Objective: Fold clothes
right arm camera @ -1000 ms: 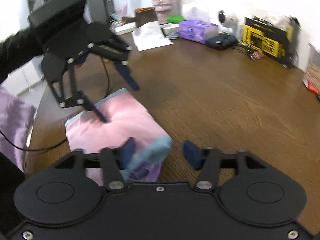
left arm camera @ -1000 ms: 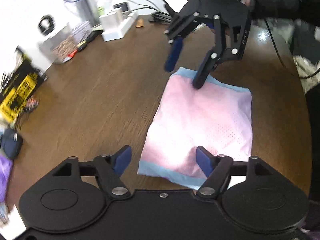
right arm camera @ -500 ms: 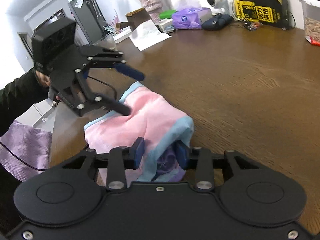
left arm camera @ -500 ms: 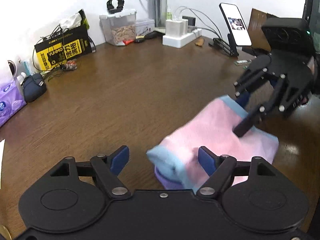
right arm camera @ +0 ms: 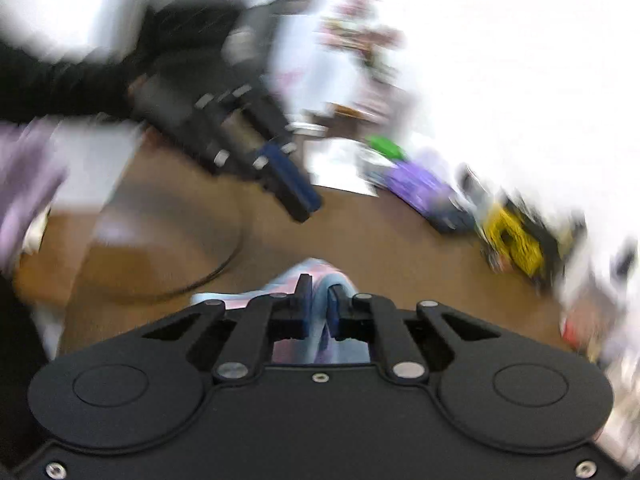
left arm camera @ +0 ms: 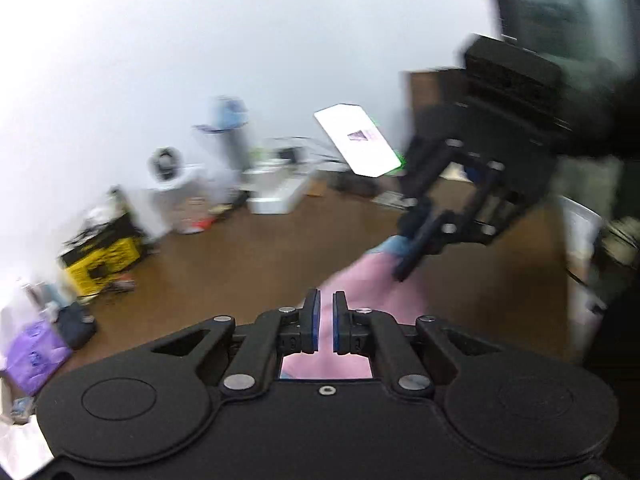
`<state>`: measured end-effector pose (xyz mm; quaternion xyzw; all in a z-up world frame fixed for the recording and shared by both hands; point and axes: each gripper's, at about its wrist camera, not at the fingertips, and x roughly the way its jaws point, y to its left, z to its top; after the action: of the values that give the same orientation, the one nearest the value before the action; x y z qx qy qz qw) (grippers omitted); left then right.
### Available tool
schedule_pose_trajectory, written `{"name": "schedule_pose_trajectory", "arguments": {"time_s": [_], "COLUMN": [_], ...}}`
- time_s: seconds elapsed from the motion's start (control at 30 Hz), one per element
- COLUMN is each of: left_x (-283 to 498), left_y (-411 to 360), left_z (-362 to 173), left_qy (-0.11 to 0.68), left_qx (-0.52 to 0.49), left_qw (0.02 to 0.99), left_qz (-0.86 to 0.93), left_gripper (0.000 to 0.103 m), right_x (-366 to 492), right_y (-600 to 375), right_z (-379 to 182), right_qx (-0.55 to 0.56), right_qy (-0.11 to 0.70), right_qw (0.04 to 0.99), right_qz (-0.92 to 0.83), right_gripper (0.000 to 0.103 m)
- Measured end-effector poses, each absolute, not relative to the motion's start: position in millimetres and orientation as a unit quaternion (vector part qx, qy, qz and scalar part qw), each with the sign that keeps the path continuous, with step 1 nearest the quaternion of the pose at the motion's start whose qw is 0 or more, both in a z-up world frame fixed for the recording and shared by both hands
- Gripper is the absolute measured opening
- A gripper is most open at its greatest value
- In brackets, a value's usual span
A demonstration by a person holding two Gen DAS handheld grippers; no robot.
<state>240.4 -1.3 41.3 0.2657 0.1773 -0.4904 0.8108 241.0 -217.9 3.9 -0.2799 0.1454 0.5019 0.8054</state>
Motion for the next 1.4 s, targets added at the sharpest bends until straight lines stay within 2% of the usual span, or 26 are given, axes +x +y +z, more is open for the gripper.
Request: {"name": "schedule_pose_trajectory", "arguments": {"time_s": [0.17, 0.23, 0.27, 0.3, 0.33, 0.37, 0.4, 0.43, 0.47, 0.6, 0.77, 0.93, 1.0, 1.07, 1.13, 1.17, 1.27, 1.4], "left_x": [225.3, 233.6, 239.3, 244.8, 254.8, 266.8, 275.6, 290.6, 305.7, 352.0, 378.3, 386.6, 386.8, 381.7, 374.7, 372.1, 372.2, 363.1], "left_y": [-11.8, -12.4, -12.0, -11.1, -9.9, -8.6, -8.4, -10.7, -14.7, -39.6, -66.4, -67.1, -65.9, -65.9, -67.3, -68.1, -65.5, -57.5], "left_z": [7.9, 2.9, 3.7, 5.1, 9.0, 14.0, 17.5, 20.8, 21.3, 10.5, -19.4, -29.8, -29.2, -29.3, -30.0, -30.2, -28.1, 9.1], "left_qy": [0.2, 0.206, 0.206, 0.207, 0.21, 0.215, 0.217, 0.225, 0.235, 0.301, 0.369, 0.41, 0.418, 0.418, 0.411, 0.409, 0.412, 0.344], "left_qx": [0.294, 0.301, 0.302, 0.301, 0.296, 0.288, 0.283, 0.275, 0.268, 0.26, 0.269, 0.254, 0.245, 0.24, 0.245, 0.245, 0.224, 0.221], "left_qw": [0.81, 0.818, 0.824, 0.829, 0.836, 0.844, 0.85, 0.856, 0.858, 0.842, 0.807, 0.789, 0.785, 0.779, 0.777, 0.781, 0.793, 0.836], "left_qz": [-0.467, -0.445, -0.432, -0.424, -0.412, -0.398, -0.388, -0.377, -0.37, -0.364, -0.374, -0.381, -0.387, -0.402, -0.408, -0.405, -0.388, -0.367], "left_gripper": [0.007, 0.008, 0.009, 0.01, 0.015, 0.027, 0.034, 0.046, 0.05, 0.05, 0.047, 0.044, 0.034, 0.015, 0.006, 0.004, 0.002, 0.002], "right_x": [201.3, 196.6, 195.4, 194.5, 194.2, 194.0, 198.4, 203.5, 213.4, 265.4, 338.3, 346.7, 344.8, 334.3, 328.7, 325.9, 315.3, 302.1], "right_y": [-210.9, -210.8, -211.9, -213.2, -216.5, -220.1, -229.5, -239.8, -253.3, -279.0, -284.3, -269.3, -261.4, -257.9, -252.2, -249.3, -247.2, -255.4], "right_z": [-24.5, -31.7, -31.8, -31.4, -27.8, -23.7, -15.2, -6.0, 3.6, 12.9, -23.1, -41.3, -47.4, -53.2, -51.7, -51.7, -51.7, -28.7], "right_qx": [-0.324, -0.329, -0.328, -0.327, -0.322, -0.316, -0.297, -0.276, -0.245, -0.178, -0.118, -0.137, -0.157, -0.198, -0.204, -0.205, -0.222, -0.222], "right_qy": [0.188, 0.195, 0.201, 0.208, 0.213, 0.218, 0.225, 0.232, 0.235, 0.267, 0.363, 0.385, 0.387, 0.36, 0.353, 0.351, 0.329, 0.256], "right_qw": [0.754, 0.753, 0.751, 0.749, 0.748, 0.746, 0.748, 0.751, 0.763, 0.834, 0.844, 0.825, 0.82, 0.827, 0.827, 0.826, 0.83, 0.868], "right_qz": [0.54, 0.535, 0.536, 0.537, 0.54, 0.544, 0.549, 0.554, 0.549, 0.45, 0.377, 0.391, 0.391, 0.384, 0.386, 0.39, 0.392, 0.364], "right_gripper": [0.012, 0.017, 0.028, 0.031, 0.034, 0.04, 0.042, 0.042, 0.042, 0.041, 0.039, 0.039, 0.039, 0.039, 0.024, 0.006, 0.006, 0.006]}}
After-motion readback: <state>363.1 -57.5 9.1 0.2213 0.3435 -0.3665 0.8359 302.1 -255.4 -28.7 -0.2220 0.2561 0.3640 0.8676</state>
